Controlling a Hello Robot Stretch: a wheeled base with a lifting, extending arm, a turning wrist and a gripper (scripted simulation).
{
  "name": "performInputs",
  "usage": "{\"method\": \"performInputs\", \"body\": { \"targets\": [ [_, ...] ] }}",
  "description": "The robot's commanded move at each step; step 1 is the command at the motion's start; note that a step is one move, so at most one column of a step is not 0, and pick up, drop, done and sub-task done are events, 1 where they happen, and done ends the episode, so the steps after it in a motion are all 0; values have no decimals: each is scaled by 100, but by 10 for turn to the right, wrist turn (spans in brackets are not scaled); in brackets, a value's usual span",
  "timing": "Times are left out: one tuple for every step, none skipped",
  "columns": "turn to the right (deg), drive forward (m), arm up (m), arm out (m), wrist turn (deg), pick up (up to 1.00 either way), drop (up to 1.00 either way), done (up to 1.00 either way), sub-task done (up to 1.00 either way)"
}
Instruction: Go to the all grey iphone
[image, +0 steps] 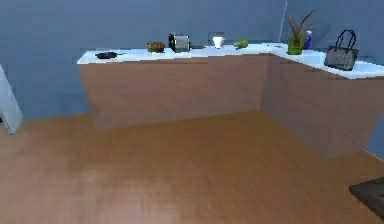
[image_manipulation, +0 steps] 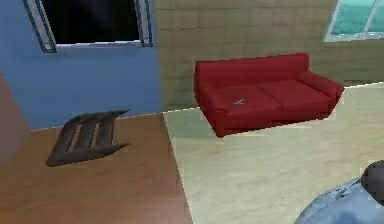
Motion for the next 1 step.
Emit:
{"method": "performInputs", "body": {
  "targets": [
    [120,0,0,0,0,0,0,0,0]
  ]
}}
